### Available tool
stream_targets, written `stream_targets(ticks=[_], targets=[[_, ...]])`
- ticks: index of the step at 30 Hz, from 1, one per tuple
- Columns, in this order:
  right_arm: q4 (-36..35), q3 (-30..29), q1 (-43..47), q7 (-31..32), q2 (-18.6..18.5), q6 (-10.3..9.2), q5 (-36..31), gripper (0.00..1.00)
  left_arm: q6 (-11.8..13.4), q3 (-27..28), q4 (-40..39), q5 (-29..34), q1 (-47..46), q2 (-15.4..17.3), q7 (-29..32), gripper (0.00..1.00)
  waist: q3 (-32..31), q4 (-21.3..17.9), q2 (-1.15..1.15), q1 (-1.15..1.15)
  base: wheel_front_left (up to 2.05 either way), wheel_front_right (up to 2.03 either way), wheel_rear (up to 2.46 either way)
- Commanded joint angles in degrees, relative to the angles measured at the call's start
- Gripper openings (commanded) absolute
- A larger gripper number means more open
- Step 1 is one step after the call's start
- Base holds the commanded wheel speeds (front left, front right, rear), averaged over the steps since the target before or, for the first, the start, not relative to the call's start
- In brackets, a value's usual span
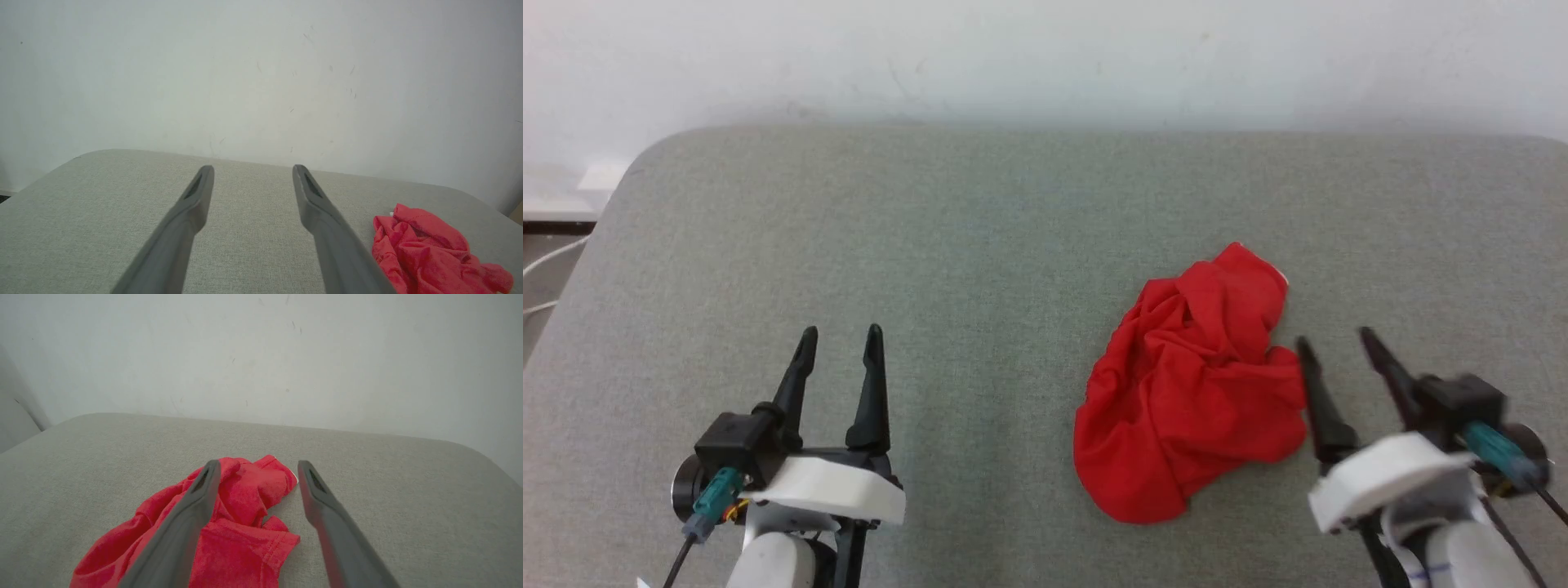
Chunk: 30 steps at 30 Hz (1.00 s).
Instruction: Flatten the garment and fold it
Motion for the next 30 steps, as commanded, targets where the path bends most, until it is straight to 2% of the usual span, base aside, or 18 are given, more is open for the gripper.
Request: stream_targets(ticks=[1, 6, 9, 15, 16, 17, 18, 19, 25, 30], targets=[[0.86, 0.84, -1.91, 1.48, 0.0, -0.1, -0.17, 1.0, -0.66, 0.47, -0.26, 0.71, -0.26, -0.4, -0.27, 1.0, 0.73, 0.45, 0.0, 0.0, 0.0, 0.0, 0.0], [8.44, 4.68, -10.03, 13.36, 0.0, -0.1, 1.62, 1.0, -1.89, 1.42, -0.12, 1.7, -1.63, -1.5, -0.27, 1.0, 2.55, 1.43, 0.0, 0.0, 0.0, 0.0, 0.0], [14.38, 5.1, -15.82, 20.49, 0.0, -0.1, 2.98, 1.0, -2.45, 1.78, -0.04, 2.18, -2.44, -2.09, -0.27, 1.0, 3.96, 2.39, 0.0, 0.0, 0.0, 0.0, 0.0], [24.95, 6.49, -24.88, 28.17, 0.0, -0.1, 2.54, 1.0, -3.17, 2.05, 0.38, 2.29, -3.9, -3.2, -0.27, 1.0, 5.92, 4.6, 0.0, 0.0, 0.0, 0.0, 0.0], [26.64, 6.89, -25.83, 29.72, 0.0, -0.1, 2.18, 0.84, -3.28, 2.03, 0.47, 2.32, -4.01, -3.31, -0.27, 1.0, 6.12, 4.85, 0.0, 0.0, 0.0, 0.0, 0.0], [28.0, 7.29, -26.65, 30.97, 0.0, -0.1, 2.05, 0.42, -3.35, 2.01, 0.61, 2.34, -4.12, -3.4, -0.27, 1.0, 6.25, 5.09, 0.0, 0.0, 0.0, 0.0, 0.0], [28.9, 7.69, -27.42, 31.61, 0.0, -0.1, 1.77, 0.1, -3.42, 1.95, 0.79, 2.35, -4.22, -3.49, -0.27, 1.0, 6.38, 5.33, 0.0, 0.0, 0.0, 0.0, 0.0], [29.27, 8.3, -28.16, 31.43, 0.0, -0.1, 1.57, 0.0, -3.51, 1.86, 0.95, 2.41, -4.36, -3.55, -0.27, 1.0, 6.47, 5.6, 0.0, 0.0, 0.0, 0.0, 0.0], [27.77, 15.05, -31.48, 25.25, 0.0, -0.1, 7.21, 0.0, -3.78, 2.08, 1.57, 2.57, -4.55, -3.75, -0.27, 1.0, 5.96, 5.99, 0.0, 0.0, 0.0, 0.0, 0.0], [22.08, 23.06, -34.67, 19.0, 0.0, -0.1, 14.49, 0.0, -4.05, 2.56, 1.99, 3.04, -4.34, -3.8, -0.27, 1.0, 4.85, 5.44, 0.0, 0.0, 0.0, 0.0, 0.0]])
